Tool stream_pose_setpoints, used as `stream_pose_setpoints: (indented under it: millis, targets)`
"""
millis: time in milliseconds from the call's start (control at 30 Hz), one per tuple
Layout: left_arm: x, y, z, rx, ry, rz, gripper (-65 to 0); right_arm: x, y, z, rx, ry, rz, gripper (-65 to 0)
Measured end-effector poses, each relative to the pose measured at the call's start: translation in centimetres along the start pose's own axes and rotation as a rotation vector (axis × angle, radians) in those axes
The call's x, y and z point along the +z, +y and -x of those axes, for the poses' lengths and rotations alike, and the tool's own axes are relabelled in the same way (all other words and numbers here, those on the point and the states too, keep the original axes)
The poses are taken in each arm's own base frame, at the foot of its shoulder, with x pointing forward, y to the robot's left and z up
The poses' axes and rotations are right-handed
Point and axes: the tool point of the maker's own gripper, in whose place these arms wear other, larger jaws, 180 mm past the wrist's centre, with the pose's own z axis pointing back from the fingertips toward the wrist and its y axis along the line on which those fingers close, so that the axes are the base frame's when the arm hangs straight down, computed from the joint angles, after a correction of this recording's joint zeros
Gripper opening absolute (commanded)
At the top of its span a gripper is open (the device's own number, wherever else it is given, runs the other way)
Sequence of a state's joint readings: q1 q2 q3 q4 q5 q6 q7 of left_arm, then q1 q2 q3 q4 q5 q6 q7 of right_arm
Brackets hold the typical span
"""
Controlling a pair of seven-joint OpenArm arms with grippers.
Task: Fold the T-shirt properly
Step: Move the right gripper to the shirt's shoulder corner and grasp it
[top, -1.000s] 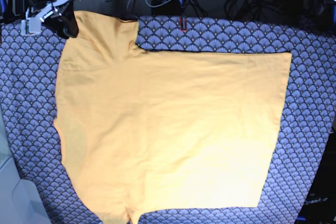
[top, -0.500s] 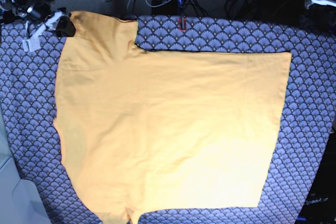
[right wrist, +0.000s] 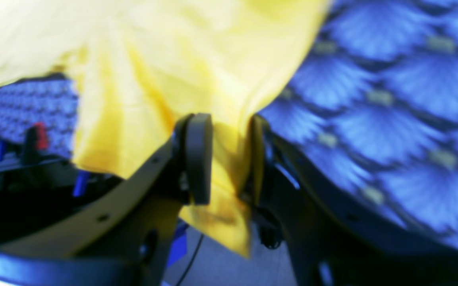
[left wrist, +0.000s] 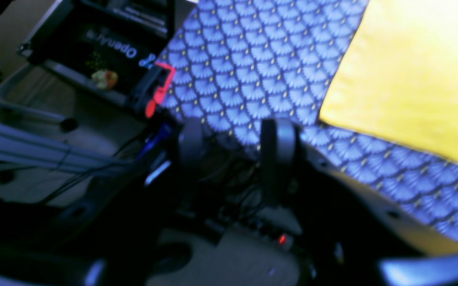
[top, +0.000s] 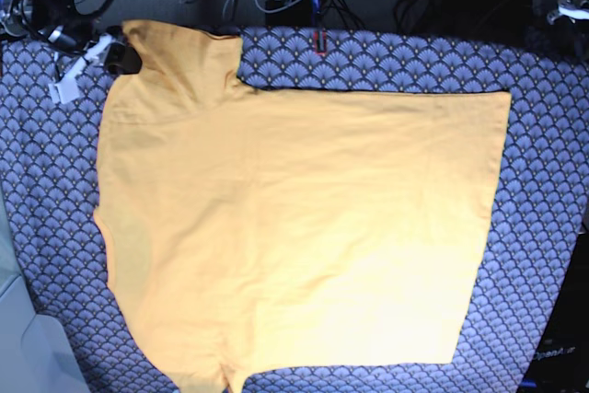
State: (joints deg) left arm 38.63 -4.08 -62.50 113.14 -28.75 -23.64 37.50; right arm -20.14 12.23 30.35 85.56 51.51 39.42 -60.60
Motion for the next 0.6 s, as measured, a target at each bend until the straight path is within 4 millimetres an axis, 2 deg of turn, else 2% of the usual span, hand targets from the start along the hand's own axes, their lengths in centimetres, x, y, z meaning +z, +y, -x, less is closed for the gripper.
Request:
stream_pose_setpoints:
  millis: [133, 233, 300, 400, 467, 600]
  targets:
    - [-0.5, -0.4, 0.0, -0.063, 0.012, 0.003, -40.2, -1.1, 1.3, 0.1, 0.018, 0.012, -0.04, -46.8]
    - [-0.3, -0.9, 1.3, -0.065, 0.037, -0.007, -40.2, -1.2, 1.5, 0.2, 0.02, 0.014, -0.045, -47.7]
    - [-0.5, -1.0, 1.9, -0.091, 0.069, -0.011, -40.2, -1.3, 1.6, 0.2, 0.017, 0.012, -0.048, -51.5]
    - [-1.2, -1.4, 1.0, -0.117, 0.037, -0.01, -39.8, -1.3, 1.6, 0.3, 0.017, 0.018, -0.046, -59.5]
    - [-1.4, -1.9, 1.3, -0.136, 0.045, -0.004, -39.8, -1.2, 1.4, 0.4, 0.018, 0.025, -0.042, -63.7]
    - [-2.2, -2.7, 1.5, -0.184, 0.066, 0.006, -39.7, -1.2, 1.5, 0.5, 0.019, 0.029, -0.043, -65.0]
